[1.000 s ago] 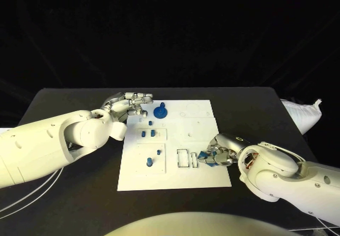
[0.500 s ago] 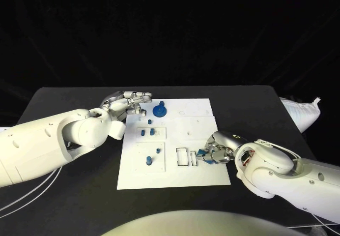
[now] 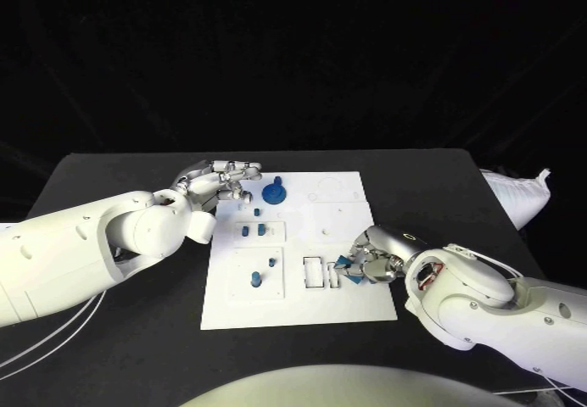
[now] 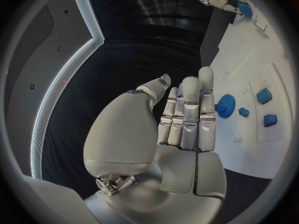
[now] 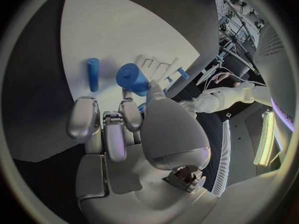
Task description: Assemble the parts on the task board
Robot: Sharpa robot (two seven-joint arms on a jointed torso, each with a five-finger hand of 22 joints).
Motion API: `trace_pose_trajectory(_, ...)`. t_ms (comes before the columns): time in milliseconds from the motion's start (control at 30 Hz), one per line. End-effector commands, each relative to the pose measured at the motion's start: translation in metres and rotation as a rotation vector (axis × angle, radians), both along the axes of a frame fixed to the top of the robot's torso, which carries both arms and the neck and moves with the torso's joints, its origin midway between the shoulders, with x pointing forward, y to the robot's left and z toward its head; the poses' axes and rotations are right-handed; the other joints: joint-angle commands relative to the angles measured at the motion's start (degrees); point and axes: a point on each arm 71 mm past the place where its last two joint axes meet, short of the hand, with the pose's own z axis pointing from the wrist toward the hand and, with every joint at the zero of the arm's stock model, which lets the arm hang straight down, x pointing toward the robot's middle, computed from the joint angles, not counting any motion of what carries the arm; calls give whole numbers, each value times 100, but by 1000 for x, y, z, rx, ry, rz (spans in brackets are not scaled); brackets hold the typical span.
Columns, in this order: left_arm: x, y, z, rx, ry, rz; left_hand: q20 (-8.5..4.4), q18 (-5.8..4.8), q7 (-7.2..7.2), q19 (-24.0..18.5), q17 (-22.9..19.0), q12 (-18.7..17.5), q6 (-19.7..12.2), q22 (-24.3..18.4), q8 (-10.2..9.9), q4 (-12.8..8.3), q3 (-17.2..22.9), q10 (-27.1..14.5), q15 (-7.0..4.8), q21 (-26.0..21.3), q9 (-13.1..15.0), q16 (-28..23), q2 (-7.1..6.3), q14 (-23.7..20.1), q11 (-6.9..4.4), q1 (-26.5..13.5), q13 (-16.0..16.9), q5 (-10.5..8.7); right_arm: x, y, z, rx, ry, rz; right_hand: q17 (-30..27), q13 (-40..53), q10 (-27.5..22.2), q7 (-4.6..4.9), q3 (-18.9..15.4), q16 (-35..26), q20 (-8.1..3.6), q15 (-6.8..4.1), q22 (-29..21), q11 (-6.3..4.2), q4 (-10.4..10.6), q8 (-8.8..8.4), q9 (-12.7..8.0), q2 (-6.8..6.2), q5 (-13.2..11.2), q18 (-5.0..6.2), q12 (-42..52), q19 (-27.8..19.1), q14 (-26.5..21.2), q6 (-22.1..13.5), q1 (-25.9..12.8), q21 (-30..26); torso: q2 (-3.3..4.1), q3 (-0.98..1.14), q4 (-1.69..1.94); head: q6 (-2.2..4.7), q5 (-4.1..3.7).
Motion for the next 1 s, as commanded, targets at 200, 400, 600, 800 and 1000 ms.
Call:
trace_pose_trajectory(200,-1,-4,0,-8,-6,-26,12,101,-12,-7,-10,25,-32,-5,24,-3,-37,-22,-1,-39,3,-4,59,-54,-2,-3,-2,-18,2,8,16,95,-47,-28,1177,147,258,-195,-36,47,-66,-62,50,-231,124,3,106,351,24,-75,219,21,531,243,198,47,5,-8,23,0,14)
trace_pose_trajectory(400,-1,-5,0,-8,-5,-27,13,101,-11,-8,-12,29,-35,-8,25,-2,-43,-27,0,-43,2,-3,63,-58,-1,-1,-2,-18,3,16,15,95,-21,-11,1177,140,257,-194,-53,47,-71,-64,55,-231,159,-11,126,337,26,-77,200,24,531,246,150,50,5,-11,13,-12,43)
trace_pose_trajectory(600,-1,-6,0,-9,-4,-31,13,101,-11,-8,-12,29,-35,-8,25,-2,-43,-27,0,-43,2,-3,63,-58,-1,-1,-2,-18,6,27,9,73,17,18,1158,101,241,-191,-99,38,-72,-62,48,-228,198,-43,176,350,105,-76,128,19,527,259,0,43,6,-9,15,-11,56)
trace_pose_trajectory(800,-2,-7,0,-10,-3,-35,13,101,-11,-8,-12,29,-35,-8,25,-2,-43,-27,0,-43,2,-3,63,-58,-1,-1,-2,-18,11,37,1,36,43,46,1157,96,242,-196,-165,36,-73,-64,43,-231,202,-69,234,367,235,-75,93,16,527,287,-146,37,6,-12,16,-15,65)
trace_pose_trajectory(1000,-2,-7,1,-11,-2,-37,13,101,-11,-8,-12,29,-35,-8,25,-2,-43,-27,0,-43,2,-3,63,-58,-1,-1,-2,-18,13,42,-3,1,41,66,1162,98,249,-204,-220,38,-75,-68,42,-236,204,-85,287,406,214,-74,72,16,528,320,-286,33,7,-11,20,-29,62)
